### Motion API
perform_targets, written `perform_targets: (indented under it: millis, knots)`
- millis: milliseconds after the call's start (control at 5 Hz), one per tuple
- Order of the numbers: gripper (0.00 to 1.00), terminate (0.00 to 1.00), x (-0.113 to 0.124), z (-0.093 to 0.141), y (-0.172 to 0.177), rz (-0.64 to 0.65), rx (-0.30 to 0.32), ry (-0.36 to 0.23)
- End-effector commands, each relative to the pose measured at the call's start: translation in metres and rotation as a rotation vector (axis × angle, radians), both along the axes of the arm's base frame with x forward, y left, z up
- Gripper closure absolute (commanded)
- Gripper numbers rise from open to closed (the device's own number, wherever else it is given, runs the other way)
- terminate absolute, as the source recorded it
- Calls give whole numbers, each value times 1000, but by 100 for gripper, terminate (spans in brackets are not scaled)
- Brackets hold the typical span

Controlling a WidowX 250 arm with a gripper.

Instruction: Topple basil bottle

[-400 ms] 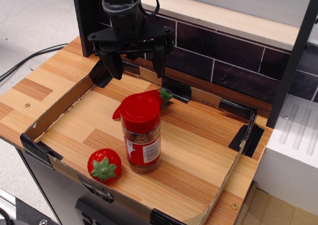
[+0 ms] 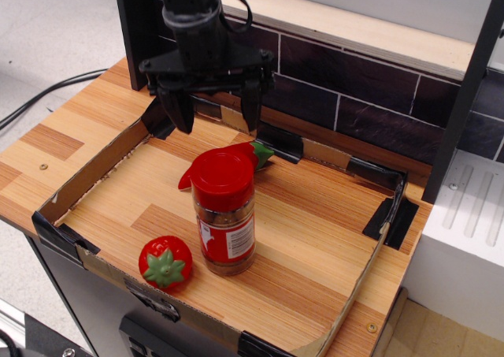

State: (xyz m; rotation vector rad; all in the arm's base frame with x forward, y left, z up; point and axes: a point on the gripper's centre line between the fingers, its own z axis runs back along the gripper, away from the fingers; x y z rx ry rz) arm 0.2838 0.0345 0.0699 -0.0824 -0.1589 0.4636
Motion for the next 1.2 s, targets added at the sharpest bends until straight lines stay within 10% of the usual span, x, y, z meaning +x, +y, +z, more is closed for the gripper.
perform_targets:
  millis: [0, 1000]
  knots:
    - [0, 0, -17, 22, -39, -53, -15, -23]
    - [0, 0, -36, 34, -35, -144, 80, -27]
